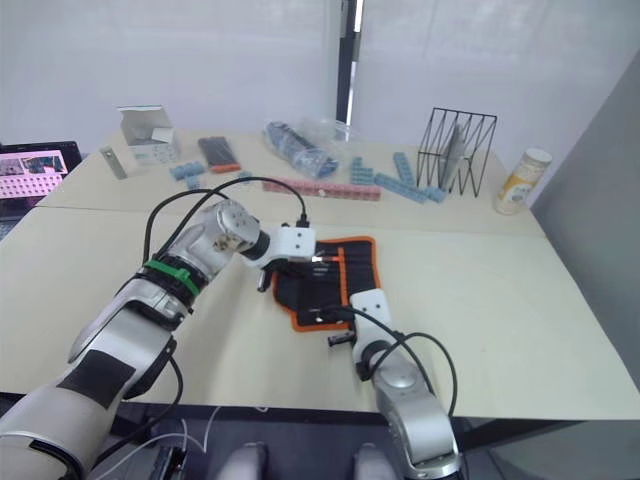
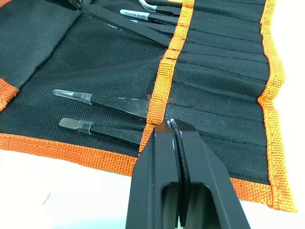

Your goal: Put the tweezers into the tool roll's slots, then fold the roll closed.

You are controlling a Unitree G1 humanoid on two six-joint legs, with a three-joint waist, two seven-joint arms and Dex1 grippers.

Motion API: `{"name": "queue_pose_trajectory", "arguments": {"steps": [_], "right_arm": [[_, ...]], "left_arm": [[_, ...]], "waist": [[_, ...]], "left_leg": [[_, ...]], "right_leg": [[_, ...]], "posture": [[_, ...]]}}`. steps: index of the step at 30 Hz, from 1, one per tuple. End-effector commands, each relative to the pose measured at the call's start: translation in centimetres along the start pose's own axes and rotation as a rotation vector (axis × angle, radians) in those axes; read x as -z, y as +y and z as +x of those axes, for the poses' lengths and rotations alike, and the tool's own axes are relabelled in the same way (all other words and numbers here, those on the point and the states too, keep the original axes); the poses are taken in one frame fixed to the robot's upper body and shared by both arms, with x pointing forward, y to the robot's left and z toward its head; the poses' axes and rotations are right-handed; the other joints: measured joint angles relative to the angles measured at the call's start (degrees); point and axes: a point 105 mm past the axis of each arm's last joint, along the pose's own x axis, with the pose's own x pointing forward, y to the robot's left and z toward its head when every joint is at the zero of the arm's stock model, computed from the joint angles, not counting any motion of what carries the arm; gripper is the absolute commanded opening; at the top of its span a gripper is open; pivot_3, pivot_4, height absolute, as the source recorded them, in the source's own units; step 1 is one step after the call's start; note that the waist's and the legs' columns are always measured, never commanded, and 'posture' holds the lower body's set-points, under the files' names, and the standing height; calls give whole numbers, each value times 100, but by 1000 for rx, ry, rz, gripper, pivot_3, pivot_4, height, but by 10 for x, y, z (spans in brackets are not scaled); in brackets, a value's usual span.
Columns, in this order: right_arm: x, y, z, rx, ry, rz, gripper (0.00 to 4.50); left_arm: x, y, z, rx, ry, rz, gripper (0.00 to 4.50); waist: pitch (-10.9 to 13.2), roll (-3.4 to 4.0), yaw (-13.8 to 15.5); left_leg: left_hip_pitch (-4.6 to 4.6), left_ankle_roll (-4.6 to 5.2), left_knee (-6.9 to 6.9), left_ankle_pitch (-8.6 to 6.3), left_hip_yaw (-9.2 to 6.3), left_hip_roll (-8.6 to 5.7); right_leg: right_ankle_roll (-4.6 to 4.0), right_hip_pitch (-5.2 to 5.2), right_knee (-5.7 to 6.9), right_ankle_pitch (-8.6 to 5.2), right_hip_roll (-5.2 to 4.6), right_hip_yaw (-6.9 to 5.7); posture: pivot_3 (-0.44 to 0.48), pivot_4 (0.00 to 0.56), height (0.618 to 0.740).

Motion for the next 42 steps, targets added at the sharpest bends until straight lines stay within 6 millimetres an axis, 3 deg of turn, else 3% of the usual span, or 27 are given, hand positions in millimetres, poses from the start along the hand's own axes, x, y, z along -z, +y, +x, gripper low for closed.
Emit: {"name": "queue_pose_trajectory", "arguments": {"steps": [1, 12, 26, 31, 41, 42], "right_arm": [[62, 15, 1, -69, 271, 20, 0], [58, 17, 1, -78, 253, 14, 0], [57, 26, -2, -121, 247, -16, 0], [57, 27, -3, -121, 248, -19, 0], [56, 27, -3, -120, 244, -18, 0], [56, 26, -3, -119, 244, -18, 0]], "left_arm": [[-17, 8, -10, -18, -47, 40, 33], [-21, 11, -5, -23, -60, 32, 33], [-52, 8, 33, -26, -127, 30, 33], [-55, 5, 44, -25, -126, 25, 33], [-48, 10, 42, -58, -120, 0, 33], [-48, 12, 38, -65, -125, -7, 331]], "waist": [[0, 0, -5], [0, 0, -15], [-1, -2, 5], [-1, -2, -13], [-1, -2, -19], [-1, -2, -20]], "left_leg": [[0, 0, 0, 0, 0, 0], [0, 1, 0, 0, -1, 0], [0, 2, 2, 1, -3, 0], [0, 2, 1, 1, -4, 0], [0, 1, 1, 0, -7, 0], [0, 0, 1, -1, -7, 0]], "right_leg": [[0, 0, 0, 0, 0, 0], [0, 0, 1, 0, 1, 0], [1, 2, 1, -1, 3, 0], [2, 1, 1, -1, 5, 0], [3, 1, 2, -1, 7, 0], [3, 1, 3, -1, 7, 0]], "posture": [[0, 150, 740], [0, 150, 740], [0, 150, 740], [0, 150, 740], [0, 150, 740], [0, 150, 740]]}}
